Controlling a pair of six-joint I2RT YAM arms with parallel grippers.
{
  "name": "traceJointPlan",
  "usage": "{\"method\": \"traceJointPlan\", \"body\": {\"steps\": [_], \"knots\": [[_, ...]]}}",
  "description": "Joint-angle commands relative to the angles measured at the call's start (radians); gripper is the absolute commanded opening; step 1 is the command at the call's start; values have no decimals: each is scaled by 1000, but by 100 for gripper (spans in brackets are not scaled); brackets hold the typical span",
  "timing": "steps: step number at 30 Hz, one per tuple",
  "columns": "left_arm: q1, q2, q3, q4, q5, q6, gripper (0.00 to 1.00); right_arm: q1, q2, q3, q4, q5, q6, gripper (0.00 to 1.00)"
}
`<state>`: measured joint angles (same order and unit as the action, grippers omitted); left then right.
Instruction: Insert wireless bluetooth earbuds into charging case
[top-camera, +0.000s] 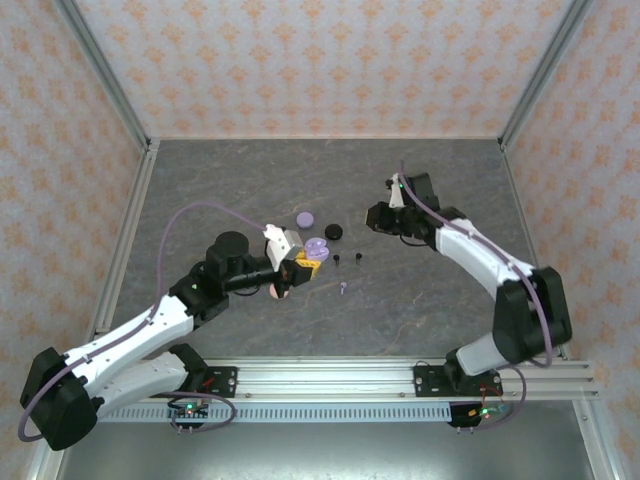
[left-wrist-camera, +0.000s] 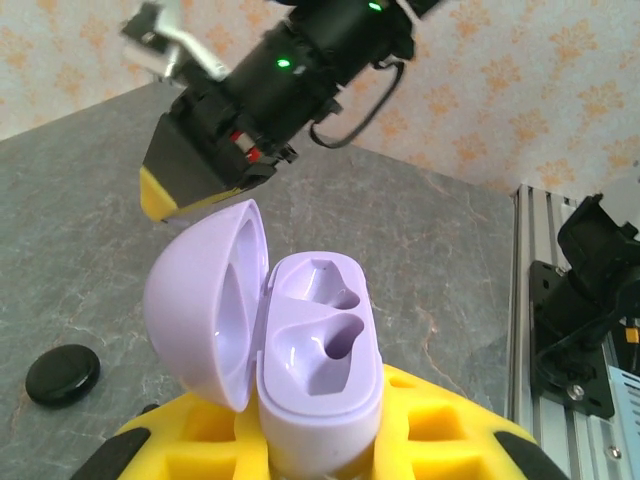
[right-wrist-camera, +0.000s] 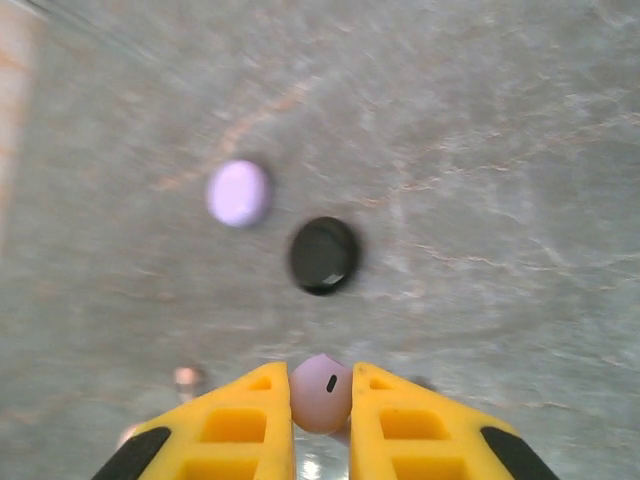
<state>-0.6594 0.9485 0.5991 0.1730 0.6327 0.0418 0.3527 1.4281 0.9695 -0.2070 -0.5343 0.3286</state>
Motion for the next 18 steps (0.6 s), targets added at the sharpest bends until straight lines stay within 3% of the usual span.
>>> {"method": "traceJointPlan", "body": {"steps": [1, 5, 9, 18], "knots": [[-8, -16, -12, 88, -48, -26, 5, 8, -108, -119, 306, -88, 290, 15], [-11, -8, -39, 171, -91, -62, 5, 57, -289, -247, 519, -15, 498, 15], [-16, 18, -37, 224, -119, -73, 5, 135, -420, -288, 566, 87, 534, 16], [-22, 49, -13, 229, -134, -69, 4, 165, -410, -387, 609, 157, 586, 16]]}}
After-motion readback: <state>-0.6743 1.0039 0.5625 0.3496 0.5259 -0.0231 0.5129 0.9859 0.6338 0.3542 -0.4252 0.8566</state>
